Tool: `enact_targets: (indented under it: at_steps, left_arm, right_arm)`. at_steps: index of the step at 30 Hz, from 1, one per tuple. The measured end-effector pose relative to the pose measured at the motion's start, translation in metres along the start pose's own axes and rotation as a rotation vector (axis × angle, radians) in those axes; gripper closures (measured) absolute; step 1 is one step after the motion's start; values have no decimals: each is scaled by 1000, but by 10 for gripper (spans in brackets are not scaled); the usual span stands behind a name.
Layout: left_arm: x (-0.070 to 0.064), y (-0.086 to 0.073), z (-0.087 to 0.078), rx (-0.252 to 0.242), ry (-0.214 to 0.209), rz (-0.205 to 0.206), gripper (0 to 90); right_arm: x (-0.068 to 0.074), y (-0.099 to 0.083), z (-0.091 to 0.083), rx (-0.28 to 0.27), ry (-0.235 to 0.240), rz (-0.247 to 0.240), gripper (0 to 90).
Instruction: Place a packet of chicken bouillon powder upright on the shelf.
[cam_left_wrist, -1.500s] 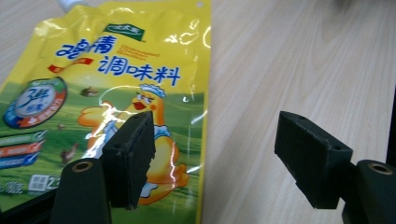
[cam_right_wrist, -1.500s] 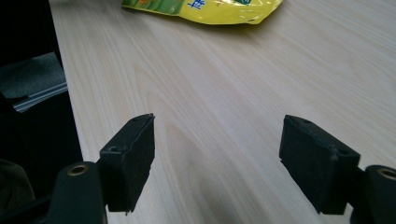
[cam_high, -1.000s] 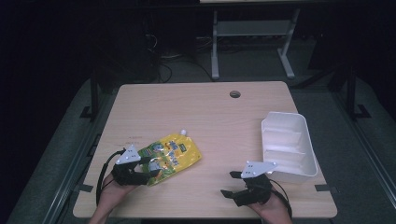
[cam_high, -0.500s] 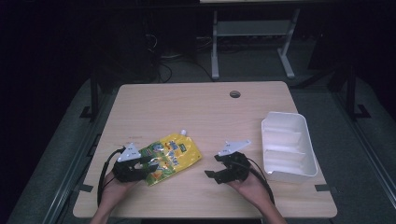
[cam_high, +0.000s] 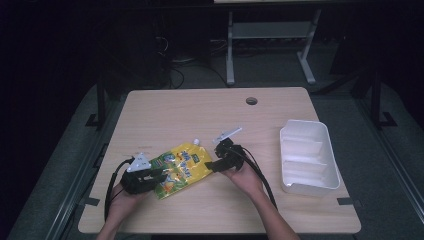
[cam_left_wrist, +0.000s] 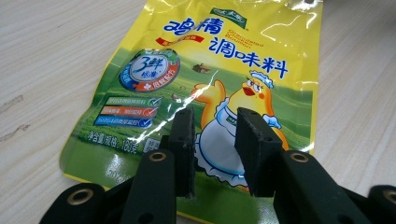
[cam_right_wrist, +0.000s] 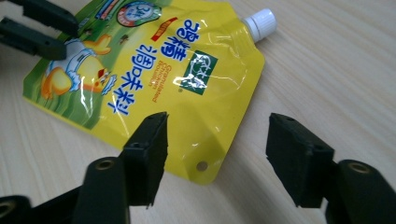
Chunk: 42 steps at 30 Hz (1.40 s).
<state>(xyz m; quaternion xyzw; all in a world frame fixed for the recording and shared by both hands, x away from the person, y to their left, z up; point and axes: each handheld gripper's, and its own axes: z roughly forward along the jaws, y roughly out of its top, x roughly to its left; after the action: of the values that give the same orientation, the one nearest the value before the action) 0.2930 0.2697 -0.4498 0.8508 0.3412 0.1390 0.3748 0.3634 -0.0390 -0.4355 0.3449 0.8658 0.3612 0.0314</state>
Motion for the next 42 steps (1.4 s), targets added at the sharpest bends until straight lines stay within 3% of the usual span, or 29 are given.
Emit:
enact_targets:
  at_steps: [6,8,11,12,15,17,20,26,27,30,31,37,38,40,42]
  left_arm:
    - [-2,0,1,-1,17,16,682]
    - [-2,0,1,-2,18,15,682]
    - [-2,-1,1,-6,14,6,681]
    - [-2,-1,1,-8,13,3,679]
    - [-2,-1,1,-7,14,2,679]
    - [-2,-1,1,-6,16,4,679]
    - [-1,-1,1,-8,16,3,677]
    - [-2,-1,2,-6,17,11,665]
    - [-3,0,2,-5,13,19,655]
    - [-2,1,1,11,12,16,626]
    - [-3,2,-2,3,16,19,613]
    - [0,4,-11,-74,39,-14,507]
    - [1,4,-13,-89,48,-23,413]
    - [3,4,-15,-109,45,-43,370]
    - [6,2,-17,-147,31,-78,313]
  right_arm:
    - [-12,-3,16,31,42,78,480]
    - [-13,-4,17,34,41,79,496]
    - [-14,-5,20,32,71,97,525]
    - [-13,-7,24,27,105,114,520]
    - [-12,-7,25,30,119,120,525]
    - [-11,-8,26,12,132,131,547]
    - [-9,-8,25,-23,196,159,617]
    - [-6,-7,36,-19,189,172,675]
    - [-8,-9,38,-27,199,193,760]
    - [-8,-9,36,-48,210,194,823]
    - [-7,-7,30,-83,216,188,866]
    - [-4,1,10,-126,211,140,893]
    - [-1,4,-1,-139,210,110,893]
    - [1,7,-7,-147,209,91,893]
    - [7,14,-23,-160,201,33,894]
